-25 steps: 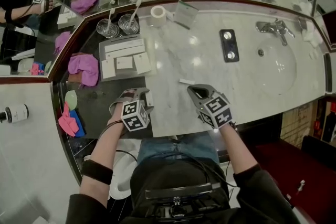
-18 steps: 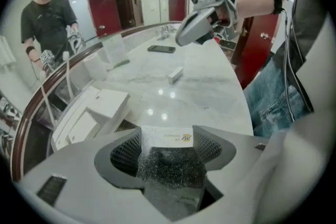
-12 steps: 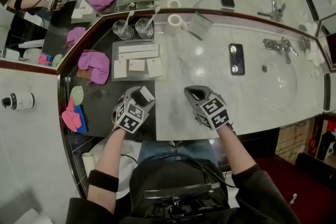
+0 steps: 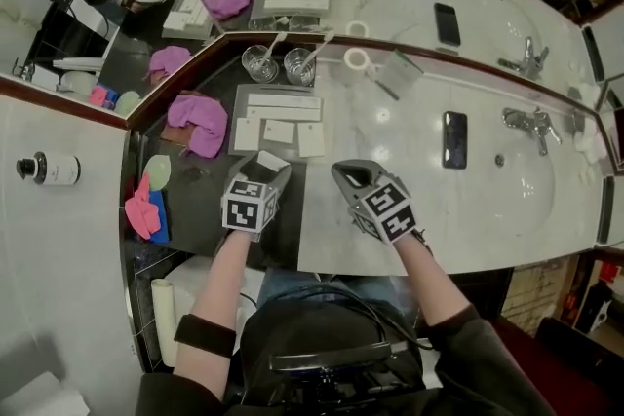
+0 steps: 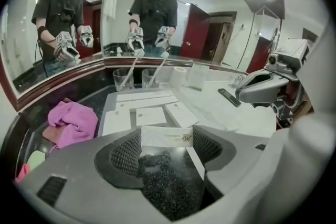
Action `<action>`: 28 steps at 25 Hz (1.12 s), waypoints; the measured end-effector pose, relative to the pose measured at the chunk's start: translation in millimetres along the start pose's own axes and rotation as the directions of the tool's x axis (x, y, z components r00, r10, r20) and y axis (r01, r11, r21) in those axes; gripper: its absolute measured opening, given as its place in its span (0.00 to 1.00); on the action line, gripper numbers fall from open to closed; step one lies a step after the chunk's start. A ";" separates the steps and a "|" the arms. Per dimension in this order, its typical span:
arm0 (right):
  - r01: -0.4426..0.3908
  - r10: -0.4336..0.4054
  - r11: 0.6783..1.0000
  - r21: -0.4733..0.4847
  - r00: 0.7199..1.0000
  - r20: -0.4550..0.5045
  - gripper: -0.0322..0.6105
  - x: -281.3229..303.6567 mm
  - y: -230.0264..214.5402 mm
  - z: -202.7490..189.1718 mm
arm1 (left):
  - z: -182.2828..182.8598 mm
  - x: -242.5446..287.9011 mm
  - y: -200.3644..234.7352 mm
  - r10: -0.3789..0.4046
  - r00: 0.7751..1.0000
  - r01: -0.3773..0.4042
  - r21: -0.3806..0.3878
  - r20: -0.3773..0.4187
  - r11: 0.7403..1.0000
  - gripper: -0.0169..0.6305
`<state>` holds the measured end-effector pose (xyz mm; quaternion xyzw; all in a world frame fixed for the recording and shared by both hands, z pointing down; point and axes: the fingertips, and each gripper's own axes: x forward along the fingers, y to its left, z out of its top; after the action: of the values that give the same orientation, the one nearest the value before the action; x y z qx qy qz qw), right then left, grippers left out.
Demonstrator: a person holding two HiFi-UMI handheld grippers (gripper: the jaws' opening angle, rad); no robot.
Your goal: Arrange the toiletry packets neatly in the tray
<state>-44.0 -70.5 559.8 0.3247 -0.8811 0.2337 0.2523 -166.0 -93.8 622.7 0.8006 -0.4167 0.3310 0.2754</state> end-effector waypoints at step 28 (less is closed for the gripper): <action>-0.012 0.011 0.999 -0.051 1.000 -0.023 0.05 104.2 -15.5 63.4 | 76.8 81.1 99.7 0.039 0.994 -0.030 0.089 -0.105 0.996 0.50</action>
<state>-120.8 -164.9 577.4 0.3104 -0.8857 0.2160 0.2693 -192.5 -238.1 652.4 0.7856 -0.4003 0.3961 0.2562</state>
